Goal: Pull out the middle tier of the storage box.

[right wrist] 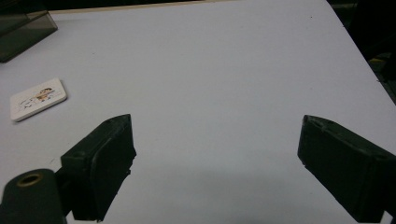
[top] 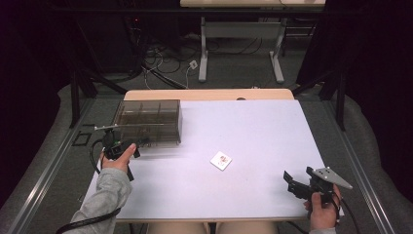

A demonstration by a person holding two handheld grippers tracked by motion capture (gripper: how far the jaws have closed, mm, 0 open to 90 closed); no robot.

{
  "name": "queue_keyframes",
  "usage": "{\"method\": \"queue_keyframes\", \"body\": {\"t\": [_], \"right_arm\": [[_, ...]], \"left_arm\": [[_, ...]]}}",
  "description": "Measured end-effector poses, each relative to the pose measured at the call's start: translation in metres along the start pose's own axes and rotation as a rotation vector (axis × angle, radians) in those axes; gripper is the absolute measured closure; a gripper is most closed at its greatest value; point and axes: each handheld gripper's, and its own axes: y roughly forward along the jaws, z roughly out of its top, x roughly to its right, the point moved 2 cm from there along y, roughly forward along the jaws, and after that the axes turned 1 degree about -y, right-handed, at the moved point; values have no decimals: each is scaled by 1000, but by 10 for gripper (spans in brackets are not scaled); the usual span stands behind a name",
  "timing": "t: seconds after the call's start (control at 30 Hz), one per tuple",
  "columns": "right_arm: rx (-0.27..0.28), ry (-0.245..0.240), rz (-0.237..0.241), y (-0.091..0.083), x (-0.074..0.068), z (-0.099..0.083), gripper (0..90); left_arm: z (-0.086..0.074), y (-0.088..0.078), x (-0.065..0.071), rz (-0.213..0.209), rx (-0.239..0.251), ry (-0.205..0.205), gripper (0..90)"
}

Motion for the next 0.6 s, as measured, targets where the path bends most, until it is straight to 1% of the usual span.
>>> {"method": "queue_keyframes", "body": {"t": [0.03,0.07,0.1,0.13,0.17,0.2,0.23,0.27,0.3,0.33,0.37,0.4,0.43,0.47,0.5,0.53,0.57,0.6], "right_arm": [[0,0,0,0,0,0,103],[-1,-2,-3,0,0,0,103],[-1,-2,-3,0,0,0,103],[-13,-3,-6,-1,0,0,103],[-7,-6,-3,-1,0,0,103],[-7,-6,-3,-1,0,0,103],[-7,-3,-3,0,0,0,103],[-7,-3,-3,0,0,0,103],[0,-2,-2,0,0,0,103],[-7,-3,-4,-1,0,0,103],[0,-2,-2,0,0,0,103],[0,-2,-2,0,0,0,103],[0,-2,-2,0,0,0,103],[0,-1,-2,0,0,0,103],[0,-2,-1,0,0,0,103],[0,-2,-1,0,0,0,103],[-5,-7,-3,-1,0,0,103],[-6,-7,-3,-1,0,0,103]], "left_arm": [[1,0,0,-2,-9,3,352],[2,-1,2,10,-13,22,349],[2,-1,2,10,-13,22,346],[2,-1,3,10,-6,22,339],[3,-2,3,25,-12,39,329],[4,-3,4,35,-8,44,329],[6,-4,5,53,-13,59,314],[6,-4,5,53,-13,59,309],[6,-4,5,68,-5,65,309],[7,-5,5,84,-11,86,301],[9,-5,5,103,5,99,282],[9,-5,5,103,5,99,272],[9,-7,6,120,-4,117,272],[10,-7,7,148,6,131,262],[11,-7,7,166,11,147,255],[11,-7,7,166,11,147,240],[11,-8,7,178,2,166,225],[11,-7,7,196,3,182,215]]}}
